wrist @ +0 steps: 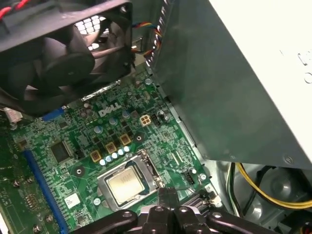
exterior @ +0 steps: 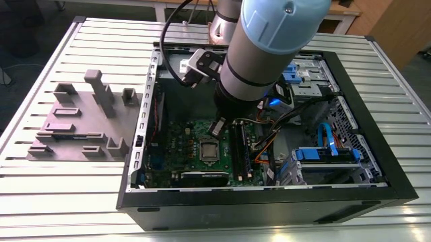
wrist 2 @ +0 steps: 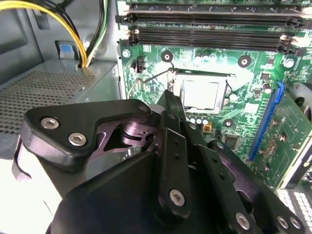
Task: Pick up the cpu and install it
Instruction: 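Close the cpu cover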
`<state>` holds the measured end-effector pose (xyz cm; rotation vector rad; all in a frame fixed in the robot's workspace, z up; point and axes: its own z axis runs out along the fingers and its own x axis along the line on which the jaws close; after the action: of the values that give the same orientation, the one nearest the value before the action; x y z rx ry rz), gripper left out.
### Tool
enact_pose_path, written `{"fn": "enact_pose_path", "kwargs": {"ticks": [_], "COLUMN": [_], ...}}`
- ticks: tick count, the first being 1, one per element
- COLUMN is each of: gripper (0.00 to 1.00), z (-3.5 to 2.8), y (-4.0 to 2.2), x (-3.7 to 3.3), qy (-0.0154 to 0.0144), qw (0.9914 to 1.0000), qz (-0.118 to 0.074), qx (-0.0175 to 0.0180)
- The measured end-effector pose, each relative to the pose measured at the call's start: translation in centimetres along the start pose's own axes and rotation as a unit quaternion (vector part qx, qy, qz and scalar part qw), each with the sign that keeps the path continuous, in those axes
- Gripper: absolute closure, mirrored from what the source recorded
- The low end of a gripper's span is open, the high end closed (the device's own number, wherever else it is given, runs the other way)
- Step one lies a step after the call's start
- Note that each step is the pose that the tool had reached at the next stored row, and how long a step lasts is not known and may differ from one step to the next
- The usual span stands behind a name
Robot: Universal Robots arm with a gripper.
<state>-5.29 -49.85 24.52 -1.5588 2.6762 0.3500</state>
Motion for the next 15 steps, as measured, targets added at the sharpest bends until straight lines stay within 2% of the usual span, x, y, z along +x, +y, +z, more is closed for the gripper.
{"fn": "enact_pose_path", "kwargs": {"ticks": [2, 4, 8, 9, 13, 15], "gripper": [0.9, 0.9, 0.9, 0.9, 0.9, 0.9], "z": [0.0, 0.0, 0.02, 0.01, 0.02, 0.03], "y": [0.12, 0.27, 0.52, 0.55, 0.75, 0.88], "x": [0.13, 0.27, 0.56, 0.62, 0.84, 0.95], "qy": [0.0018, 0.0051, 0.0167, 0.0185, 0.0173, 0.0163], "qw": [0.99999, 0.99997, 0.99979, 0.99973, 0.99945, 0.9993], "qz": [-0.004, -0.006, -0.008, -0.008, -0.013, -0.015], "qx": [0.0002, 0.0014, 0.0092, 0.0115, 0.0252, 0.0301]}}
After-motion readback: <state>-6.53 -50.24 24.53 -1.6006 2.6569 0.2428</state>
